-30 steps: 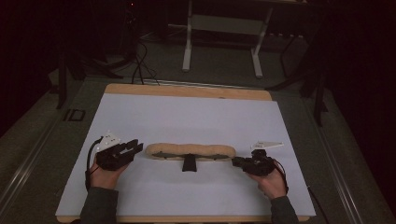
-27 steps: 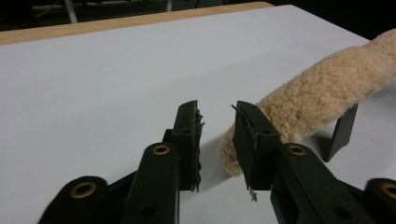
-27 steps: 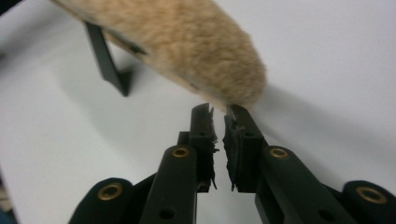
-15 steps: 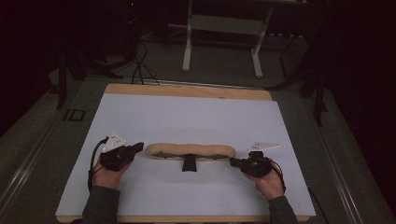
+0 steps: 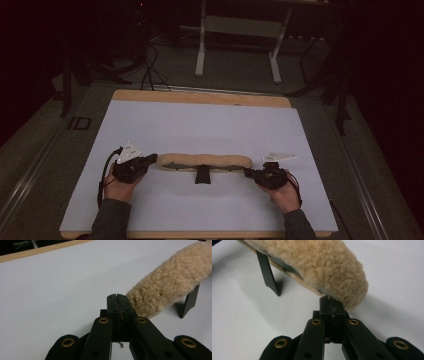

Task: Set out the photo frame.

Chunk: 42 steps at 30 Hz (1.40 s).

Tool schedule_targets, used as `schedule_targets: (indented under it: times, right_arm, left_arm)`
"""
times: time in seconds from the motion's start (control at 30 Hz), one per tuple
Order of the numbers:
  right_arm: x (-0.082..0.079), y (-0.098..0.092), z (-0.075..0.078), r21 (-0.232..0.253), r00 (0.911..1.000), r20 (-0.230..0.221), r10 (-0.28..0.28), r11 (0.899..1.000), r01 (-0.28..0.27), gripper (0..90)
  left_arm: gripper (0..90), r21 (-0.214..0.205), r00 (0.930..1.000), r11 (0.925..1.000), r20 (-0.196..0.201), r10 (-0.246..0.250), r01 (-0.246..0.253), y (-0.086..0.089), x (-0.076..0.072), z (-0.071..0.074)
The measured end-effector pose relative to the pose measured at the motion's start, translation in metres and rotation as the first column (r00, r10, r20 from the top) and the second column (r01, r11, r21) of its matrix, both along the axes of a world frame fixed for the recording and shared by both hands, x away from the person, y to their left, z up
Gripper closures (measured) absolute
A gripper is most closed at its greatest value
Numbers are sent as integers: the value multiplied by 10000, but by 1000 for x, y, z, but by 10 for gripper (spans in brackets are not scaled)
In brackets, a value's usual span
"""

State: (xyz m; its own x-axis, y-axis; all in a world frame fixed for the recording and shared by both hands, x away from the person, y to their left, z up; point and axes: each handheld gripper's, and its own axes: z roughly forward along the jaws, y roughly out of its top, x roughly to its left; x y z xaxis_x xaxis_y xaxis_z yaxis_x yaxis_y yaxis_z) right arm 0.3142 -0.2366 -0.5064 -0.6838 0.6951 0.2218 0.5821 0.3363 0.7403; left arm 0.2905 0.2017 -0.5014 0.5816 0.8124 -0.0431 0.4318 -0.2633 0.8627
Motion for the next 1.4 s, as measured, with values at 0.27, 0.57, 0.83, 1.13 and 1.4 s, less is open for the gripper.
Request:
schedule_targets:
  times: [0.27, 0.57, 0.83, 1.13, 1.4]
  right_arm:
    - [1, 6, -2, -206, 9999, 112, -105, 9997, 107, 899]
    - [1, 10, -2, -227, 9983, 415, -401, 9989, 410, 900]
    - [0, 16, -1, -205, 9962, 691, -524, 9983, 540, 899]
    - [-2, 24, 0, -99, 9941, 914, -580, 9982, 591, 899]
    - [-1, 29, 0, -70, 9921, 1030, -714, 9973, 725, 899]
  left_arm:
    - [900, 9, 10000, 10000, -65, -60, 60, -1, -2, 0]
    - [900, 133, 10000, 9999, 16, -68, 68, -4, -9, 0]
    - [900, 187, 9999, 9998, 27, -104, 104, -6, -12, 0]
    - [900, 209, 9999, 9997, 36, -154, 153, -8, -16, 1]
    - [900, 240, 9996, 9993, 61, -284, 282, -12, -20, 1]
